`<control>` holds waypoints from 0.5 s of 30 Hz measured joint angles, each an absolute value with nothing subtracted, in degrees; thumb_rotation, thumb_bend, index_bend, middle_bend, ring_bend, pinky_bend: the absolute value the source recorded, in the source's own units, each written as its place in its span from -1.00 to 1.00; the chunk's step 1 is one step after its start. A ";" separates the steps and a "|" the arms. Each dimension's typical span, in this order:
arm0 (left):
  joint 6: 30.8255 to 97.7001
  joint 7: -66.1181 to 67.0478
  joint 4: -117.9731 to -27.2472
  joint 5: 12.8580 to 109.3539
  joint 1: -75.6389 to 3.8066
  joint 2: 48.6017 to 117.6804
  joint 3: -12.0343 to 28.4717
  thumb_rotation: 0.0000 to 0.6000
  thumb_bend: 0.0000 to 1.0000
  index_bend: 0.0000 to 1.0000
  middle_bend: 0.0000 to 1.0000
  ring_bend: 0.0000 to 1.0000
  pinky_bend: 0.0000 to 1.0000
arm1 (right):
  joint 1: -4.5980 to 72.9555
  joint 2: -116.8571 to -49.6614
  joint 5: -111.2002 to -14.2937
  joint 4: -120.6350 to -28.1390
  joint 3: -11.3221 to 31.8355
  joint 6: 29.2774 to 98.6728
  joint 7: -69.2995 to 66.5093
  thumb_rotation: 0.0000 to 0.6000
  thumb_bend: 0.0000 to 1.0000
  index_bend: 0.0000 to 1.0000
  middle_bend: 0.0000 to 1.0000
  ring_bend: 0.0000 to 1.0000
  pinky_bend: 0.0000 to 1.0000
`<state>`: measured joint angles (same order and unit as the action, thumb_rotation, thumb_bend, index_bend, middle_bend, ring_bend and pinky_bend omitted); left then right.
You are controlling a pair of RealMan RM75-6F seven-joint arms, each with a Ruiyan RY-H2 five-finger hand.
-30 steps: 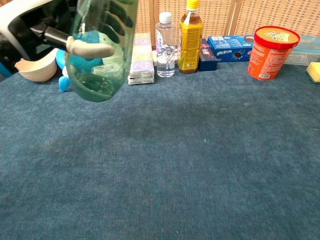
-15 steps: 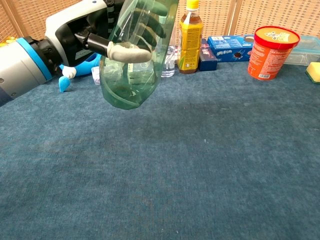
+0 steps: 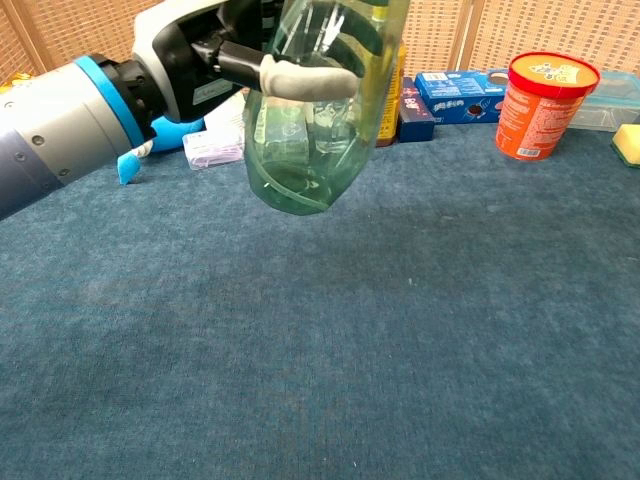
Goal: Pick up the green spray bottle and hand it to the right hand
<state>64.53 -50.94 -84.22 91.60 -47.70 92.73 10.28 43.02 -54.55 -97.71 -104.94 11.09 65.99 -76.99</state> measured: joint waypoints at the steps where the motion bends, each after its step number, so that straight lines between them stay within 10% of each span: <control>1: 64.29 -50.73 -84.31 91.50 -47.92 92.85 10.31 1.00 -0.88 -0.49 -0.18 -0.27 0.05 | 43.27 -54.49 -97.72 -105.12 11.17 65.94 -77.19 0.95 -1.00 -1.00 -0.96 -1.00 -0.94; 15: 63.66 -49.65 -84.62 89.75 -49.21 94.35 10.87 1.00 -0.88 -0.49 -0.18 -0.27 0.05 | 44.14 -56.69 -93.93 -107.28 11.64 65.73 -75.46 1.00 -0.92 -0.67 -0.29 -0.68 -0.72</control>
